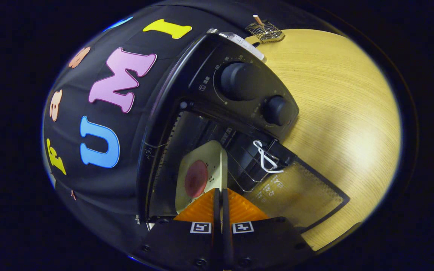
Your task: Open the toaster oven, put the food inside, and close the toaster oven door.
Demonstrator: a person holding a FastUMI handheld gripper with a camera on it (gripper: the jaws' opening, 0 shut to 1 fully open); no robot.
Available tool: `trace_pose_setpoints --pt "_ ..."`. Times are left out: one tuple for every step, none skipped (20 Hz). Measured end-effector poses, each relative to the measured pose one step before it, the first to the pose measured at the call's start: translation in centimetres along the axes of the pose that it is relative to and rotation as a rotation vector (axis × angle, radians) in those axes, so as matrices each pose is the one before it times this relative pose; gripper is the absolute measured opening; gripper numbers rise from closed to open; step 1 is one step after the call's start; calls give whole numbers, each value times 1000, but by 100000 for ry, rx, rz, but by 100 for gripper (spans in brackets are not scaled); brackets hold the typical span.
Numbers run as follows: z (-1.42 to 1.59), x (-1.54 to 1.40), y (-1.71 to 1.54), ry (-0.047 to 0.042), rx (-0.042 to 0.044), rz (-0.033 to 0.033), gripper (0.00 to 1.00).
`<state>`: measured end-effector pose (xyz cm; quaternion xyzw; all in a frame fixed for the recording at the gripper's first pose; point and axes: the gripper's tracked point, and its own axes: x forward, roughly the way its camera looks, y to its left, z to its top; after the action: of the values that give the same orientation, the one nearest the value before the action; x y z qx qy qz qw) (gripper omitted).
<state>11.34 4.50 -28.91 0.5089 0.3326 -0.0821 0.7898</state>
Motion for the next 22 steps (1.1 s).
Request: trace_pose_setpoints --pt "69 401 176 -1520 -2074 -838 6" --pt "119 412 72 -1598 -2453 -1009 6" --pt "141 452 54 -1239 -1587 -658 6" --pt "132 -12 -18 -728 -94 -1245 6" --pt "-89 209 -121 -644 -134 -931 6" --pt "239 -207 15 -694 350 -929 6" --pt "-193 154 12 -987 -99 -790 6" --pt "85 -30 157 -549 -17 190 7" --pt "-302 -343 173 149 -72 787 10" --pt "-83 -172 357 583 -299 789 13" --pt "-179 -308 431 340 -233 2121 24" --pt "-120 -356 555 144 -423 1805 33" --pt "-153 -472 324 -161 -1032 857 51" --pt "-11 -544 205 -526 -2196 -29 68" --pt "131 -604 413 -1503 -2925 1160 86" --pt "104 -700 337 -938 -3204 907 92" --pt "-89 -486 -15 -298 -3272 159 97" --pt "-158 -635 -65 260 -2472 -41 97" --pt "-300 -467 51 1259 -1762 438 98" --pt "-331 -372 -160 1256 -1047 -109 99" --pt "-104 -840 -87 881 -1439 200 100" --pt "-13 -507 -99 -111 -2103 528 100"
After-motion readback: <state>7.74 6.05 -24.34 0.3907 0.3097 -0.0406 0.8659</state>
